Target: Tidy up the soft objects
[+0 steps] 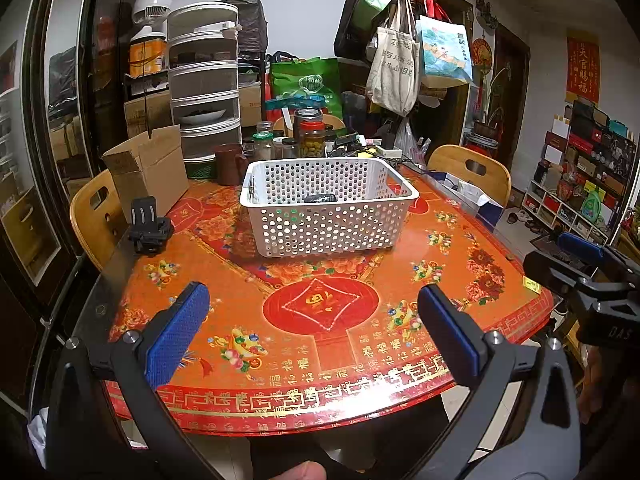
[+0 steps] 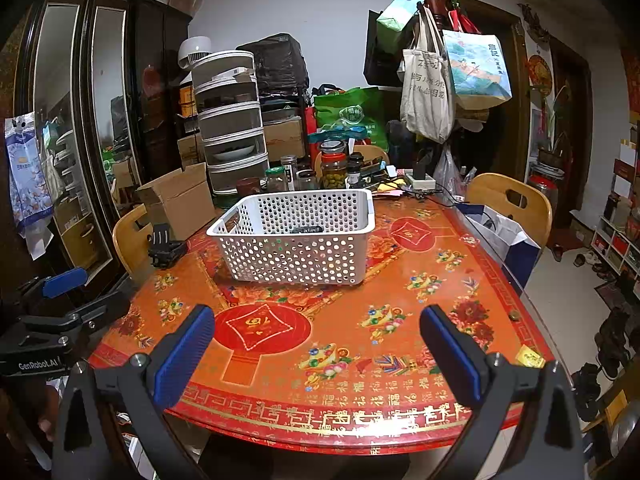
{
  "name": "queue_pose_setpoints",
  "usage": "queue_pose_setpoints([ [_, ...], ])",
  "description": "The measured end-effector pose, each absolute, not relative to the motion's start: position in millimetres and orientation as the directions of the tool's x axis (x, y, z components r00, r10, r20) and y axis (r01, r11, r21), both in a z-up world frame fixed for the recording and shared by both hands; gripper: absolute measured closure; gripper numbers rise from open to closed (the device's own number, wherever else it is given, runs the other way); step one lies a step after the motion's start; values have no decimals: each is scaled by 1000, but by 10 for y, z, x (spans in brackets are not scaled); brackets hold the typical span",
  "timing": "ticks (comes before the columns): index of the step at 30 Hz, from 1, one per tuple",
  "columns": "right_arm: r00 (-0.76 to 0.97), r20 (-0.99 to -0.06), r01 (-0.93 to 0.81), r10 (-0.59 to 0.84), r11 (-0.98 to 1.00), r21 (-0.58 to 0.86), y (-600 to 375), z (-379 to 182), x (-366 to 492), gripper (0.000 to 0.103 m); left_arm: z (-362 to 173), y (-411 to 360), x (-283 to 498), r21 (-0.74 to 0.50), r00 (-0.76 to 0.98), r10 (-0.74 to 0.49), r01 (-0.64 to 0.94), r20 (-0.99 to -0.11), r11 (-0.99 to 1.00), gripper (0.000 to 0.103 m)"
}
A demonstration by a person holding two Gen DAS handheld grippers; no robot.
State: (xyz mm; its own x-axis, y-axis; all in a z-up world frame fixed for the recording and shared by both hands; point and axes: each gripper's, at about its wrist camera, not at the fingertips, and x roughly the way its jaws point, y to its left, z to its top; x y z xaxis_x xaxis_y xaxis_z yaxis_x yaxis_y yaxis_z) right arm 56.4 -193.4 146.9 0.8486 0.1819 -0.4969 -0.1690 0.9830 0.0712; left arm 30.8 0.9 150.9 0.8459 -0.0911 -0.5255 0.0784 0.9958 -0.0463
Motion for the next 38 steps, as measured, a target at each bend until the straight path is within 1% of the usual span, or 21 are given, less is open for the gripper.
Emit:
queue_pose_setpoints([
  [20,847,-499,-168,182,983,72,-1918,1464,553,1,1445,-3,276,-44,840,-91,80,-534,996,0],
  [31,842,-507,-176,186,982,68,-1868,1411,520,1,1414,-56,265,-21,847,-77,78,-527,997,0],
  [38,841,-508,-177,187,982,68,-1867,1402,519,1,1427,-52,253,-40,847,-81,71,-526,997,0],
])
